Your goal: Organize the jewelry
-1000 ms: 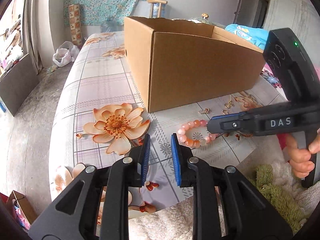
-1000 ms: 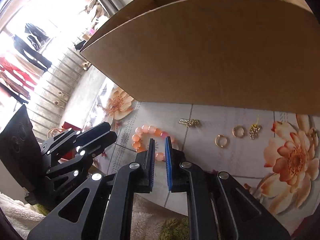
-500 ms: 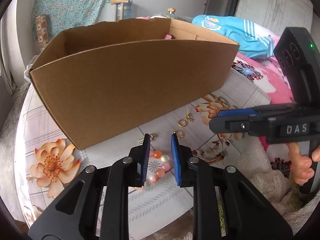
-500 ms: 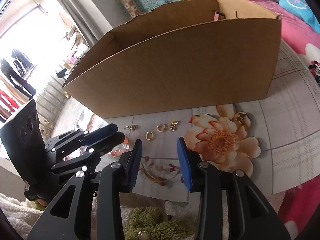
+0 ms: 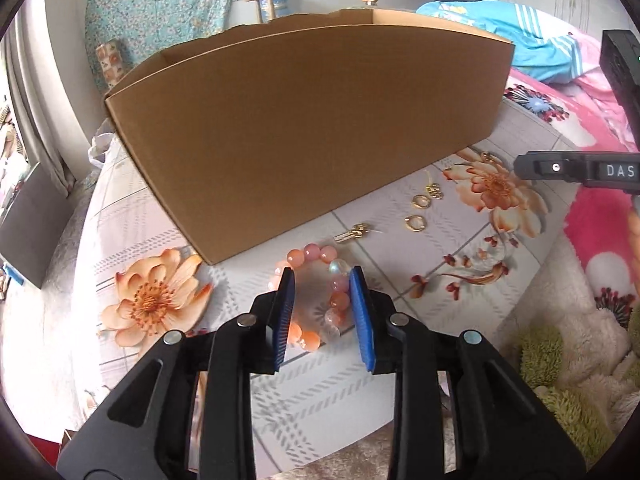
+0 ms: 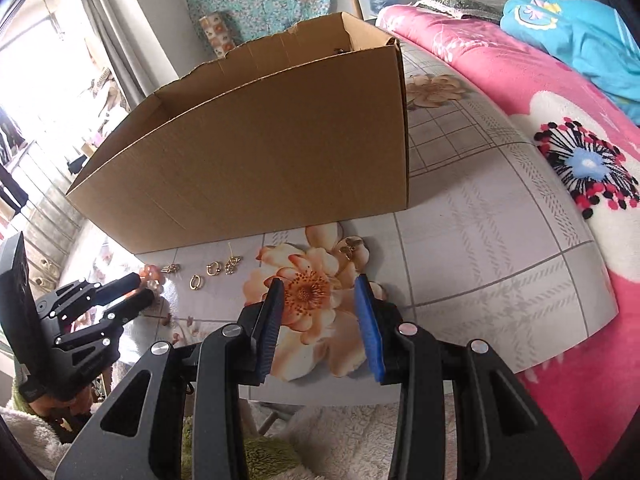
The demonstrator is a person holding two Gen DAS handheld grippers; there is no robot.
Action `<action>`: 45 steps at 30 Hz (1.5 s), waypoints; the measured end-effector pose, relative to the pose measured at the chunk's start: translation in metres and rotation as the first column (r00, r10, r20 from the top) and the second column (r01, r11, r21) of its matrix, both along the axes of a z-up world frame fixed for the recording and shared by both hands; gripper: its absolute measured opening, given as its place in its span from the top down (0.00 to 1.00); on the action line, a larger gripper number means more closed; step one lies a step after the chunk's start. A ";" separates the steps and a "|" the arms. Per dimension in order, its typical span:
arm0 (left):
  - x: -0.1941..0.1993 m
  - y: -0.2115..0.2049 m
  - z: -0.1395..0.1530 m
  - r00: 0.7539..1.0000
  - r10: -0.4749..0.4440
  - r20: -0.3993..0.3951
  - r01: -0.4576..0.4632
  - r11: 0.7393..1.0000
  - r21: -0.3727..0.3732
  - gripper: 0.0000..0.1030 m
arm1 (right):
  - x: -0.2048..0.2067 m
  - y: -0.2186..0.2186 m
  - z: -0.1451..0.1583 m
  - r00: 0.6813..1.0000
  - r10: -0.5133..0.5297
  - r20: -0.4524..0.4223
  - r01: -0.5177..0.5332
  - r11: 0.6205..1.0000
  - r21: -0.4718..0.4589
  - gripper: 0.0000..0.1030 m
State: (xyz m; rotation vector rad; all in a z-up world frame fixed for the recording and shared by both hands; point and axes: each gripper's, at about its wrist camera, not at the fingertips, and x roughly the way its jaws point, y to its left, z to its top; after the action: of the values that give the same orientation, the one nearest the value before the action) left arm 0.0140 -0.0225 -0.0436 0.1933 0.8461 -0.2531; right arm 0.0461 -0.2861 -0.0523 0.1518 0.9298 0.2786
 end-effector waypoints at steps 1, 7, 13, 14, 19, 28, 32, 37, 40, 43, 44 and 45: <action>0.002 0.001 0.000 1.000 0.014 -0.001 -0.014 1.000 0.005 0.73 | 0.002 0.000 -0.001 1.000 -0.003 0.005 0.003 1.000 -0.006 0.65; 0.008 0.009 0.015 0.999 0.032 0.014 -0.031 0.997 -0.066 0.73 | 0.019 0.004 -0.001 1.000 -0.003 0.013 0.003 1.000 -0.014 0.65; 0.020 -0.009 0.016 1.000 -0.020 -0.007 0.019 0.993 -0.119 0.72 | 0.012 0.005 -0.004 1.000 -0.014 -0.001 0.014 1.000 0.001 0.65; 0.022 -0.012 0.015 1.000 -0.023 -0.009 0.021 0.994 -0.112 0.72 | 0.015 0.003 -0.005 1.000 -0.015 -0.003 0.015 1.000 0.002 0.65; 0.029 -0.025 0.005 0.999 -0.028 -0.018 0.027 0.998 -0.062 0.72 | 0.014 0.000 -0.006 1.000 -0.024 -0.005 0.024 1.000 -0.001 0.65; 0.034 -0.023 0.005 0.998 -0.064 -0.030 0.062 0.997 -0.054 0.86 | 0.017 -0.003 -0.009 0.999 -0.040 -0.012 0.040 0.999 0.015 0.65; 0.030 -0.027 0.003 0.996 -0.090 -0.027 0.089 0.995 -0.037 0.95 | 0.017 -0.004 -0.008 0.999 -0.042 -0.012 0.042 0.999 0.020 0.65; 0.024 -0.022 0.006 0.996 -0.086 -0.031 0.083 0.993 -0.089 0.98 | 0.015 -0.006 -0.005 0.999 -0.047 0.001 0.047 0.999 0.027 0.65; 0.017 -0.020 0.009 0.996 -0.089 -0.016 0.086 0.990 -0.114 0.98 | 0.013 -0.007 -0.003 0.999 -0.045 0.011 0.045 0.999 0.022 0.65; 0.011 -0.016 0.015 0.996 -0.091 0.001 0.090 0.986 -0.143 0.98 | 0.013 -0.005 -0.002 0.999 -0.043 0.014 0.042 0.999 0.010 0.65; 0.010 -0.013 0.017 0.996 -0.089 0.007 0.089 0.983 -0.161 0.98 | 0.013 -0.005 -0.001 0.999 -0.041 0.014 0.041 0.999 0.008 0.65; 0.009 -0.011 0.019 0.996 -0.088 0.012 0.089 0.979 -0.183 0.98 | 0.013 -0.005 -0.001 0.999 -0.039 0.014 0.039 0.999 0.007 0.65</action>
State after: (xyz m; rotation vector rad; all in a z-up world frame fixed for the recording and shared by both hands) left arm 0.0226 -0.0333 -0.0245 0.0585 0.8061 -0.4122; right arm 0.0590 -0.2907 -0.0532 0.1737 0.9107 0.2461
